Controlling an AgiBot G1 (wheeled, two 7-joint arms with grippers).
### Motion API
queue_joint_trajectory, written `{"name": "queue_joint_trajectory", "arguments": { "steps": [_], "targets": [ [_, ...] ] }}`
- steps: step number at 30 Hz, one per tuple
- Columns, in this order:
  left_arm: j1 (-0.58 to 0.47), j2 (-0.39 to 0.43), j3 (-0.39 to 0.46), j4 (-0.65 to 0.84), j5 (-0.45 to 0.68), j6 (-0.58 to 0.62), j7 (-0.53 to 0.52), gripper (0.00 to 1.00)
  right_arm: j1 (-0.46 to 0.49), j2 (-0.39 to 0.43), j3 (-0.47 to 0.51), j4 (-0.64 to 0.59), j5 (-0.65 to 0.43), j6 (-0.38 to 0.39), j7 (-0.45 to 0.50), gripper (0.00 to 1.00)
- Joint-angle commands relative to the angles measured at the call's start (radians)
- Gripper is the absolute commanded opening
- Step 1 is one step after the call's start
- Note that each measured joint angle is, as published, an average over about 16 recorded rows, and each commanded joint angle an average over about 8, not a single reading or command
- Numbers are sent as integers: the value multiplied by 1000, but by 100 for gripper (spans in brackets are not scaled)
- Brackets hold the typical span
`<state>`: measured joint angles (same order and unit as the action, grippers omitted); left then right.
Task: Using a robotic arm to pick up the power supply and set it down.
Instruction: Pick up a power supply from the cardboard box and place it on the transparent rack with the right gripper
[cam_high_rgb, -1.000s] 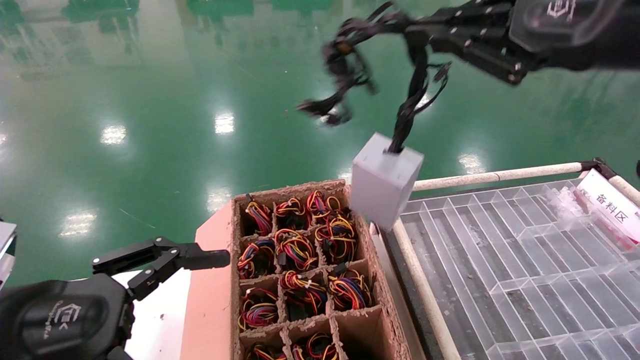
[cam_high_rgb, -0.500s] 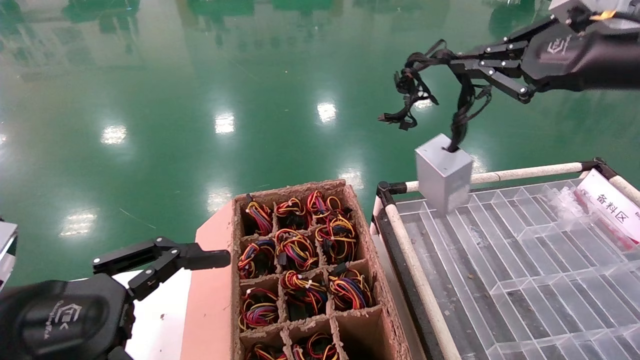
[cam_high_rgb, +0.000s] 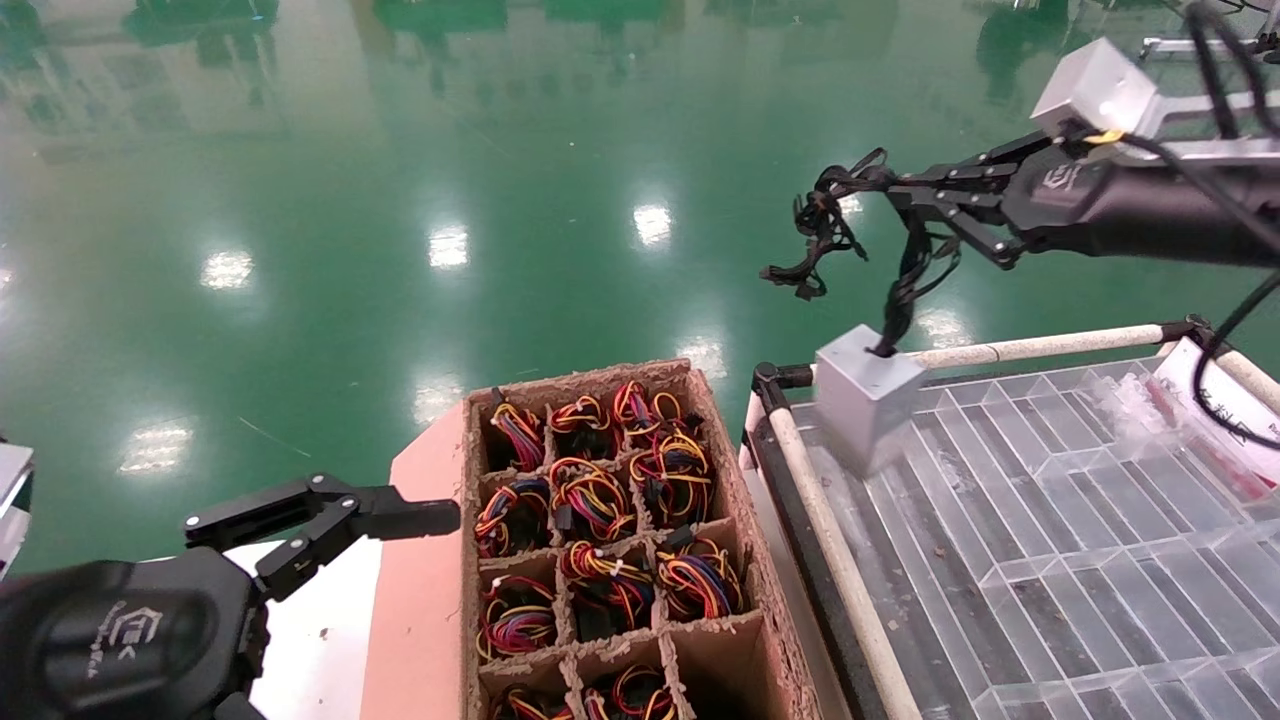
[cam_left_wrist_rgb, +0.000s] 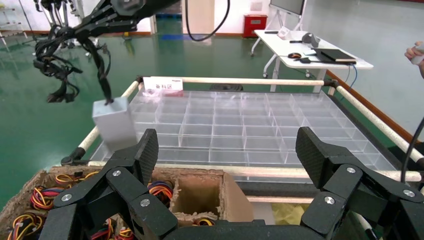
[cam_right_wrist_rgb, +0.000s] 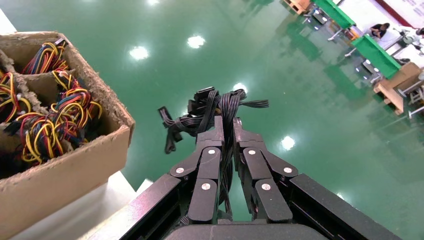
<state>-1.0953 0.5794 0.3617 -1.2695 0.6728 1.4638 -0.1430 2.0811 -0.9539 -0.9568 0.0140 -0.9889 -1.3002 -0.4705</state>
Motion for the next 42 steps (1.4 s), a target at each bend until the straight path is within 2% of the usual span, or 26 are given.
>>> {"name": "queue_joint_trajectory", "arguments": {
  "steps": [1,14,28,42],
  "targets": [
    [0,0,0,0,0,0,0,100,-14,-10,7,-11,10,15,-4,0],
    [0,0,0,0,0,0,0,100,-84,-49,47,-26,67,76,-3,0],
    [0,0,0,0,0,0,0,100,-140,-38,70,-27,99,73,-6,0],
    [0,0,1,0,0,0,0,100,-205,-39,103,-37,146,135,-17,0]
  ]
}}
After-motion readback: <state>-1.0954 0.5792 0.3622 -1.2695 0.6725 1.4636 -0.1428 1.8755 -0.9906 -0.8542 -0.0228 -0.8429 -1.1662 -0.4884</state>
